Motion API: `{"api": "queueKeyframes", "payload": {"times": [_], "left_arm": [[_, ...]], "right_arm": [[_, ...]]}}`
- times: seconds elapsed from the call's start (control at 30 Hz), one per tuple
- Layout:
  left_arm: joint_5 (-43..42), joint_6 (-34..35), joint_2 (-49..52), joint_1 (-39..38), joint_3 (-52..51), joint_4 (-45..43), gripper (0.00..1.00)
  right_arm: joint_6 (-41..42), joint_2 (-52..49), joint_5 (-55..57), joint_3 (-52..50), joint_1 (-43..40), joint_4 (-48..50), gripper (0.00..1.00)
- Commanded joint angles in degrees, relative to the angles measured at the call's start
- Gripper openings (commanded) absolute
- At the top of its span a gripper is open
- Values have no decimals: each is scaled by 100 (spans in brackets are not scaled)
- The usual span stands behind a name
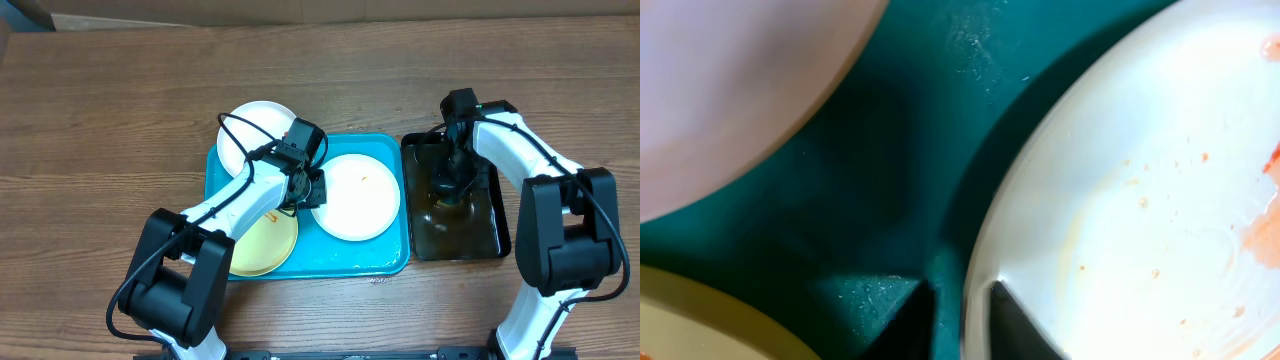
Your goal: Clean dirty plates on tray and stack at the side
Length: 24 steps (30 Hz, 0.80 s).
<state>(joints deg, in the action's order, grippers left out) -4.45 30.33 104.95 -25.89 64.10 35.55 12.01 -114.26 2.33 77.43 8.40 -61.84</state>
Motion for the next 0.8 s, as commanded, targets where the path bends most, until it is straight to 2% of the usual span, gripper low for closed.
{"api": "queueKeyframes", "payload": {"times": [0.0,0.27,0.4,0.57,0.77], "left_arm": [[39,-7,70,-39,-35,-11,5],[44,-153,70,-39,-35,-79,4],[44,-205,70,-39,-35,-138,7],[42,-203,70,-39,-35,-177,7],[39,-205,70,-39,-35,-168,7]], "right_arm": [[37,243,17,428,24,-197,4],[-48,612,13,984,275,-708,4],[-544,625,-431,984,538,-710,4],[-734,625,-1681,979,968,-186,4],[-708,597,-1322,907,1580,424,4]]}}
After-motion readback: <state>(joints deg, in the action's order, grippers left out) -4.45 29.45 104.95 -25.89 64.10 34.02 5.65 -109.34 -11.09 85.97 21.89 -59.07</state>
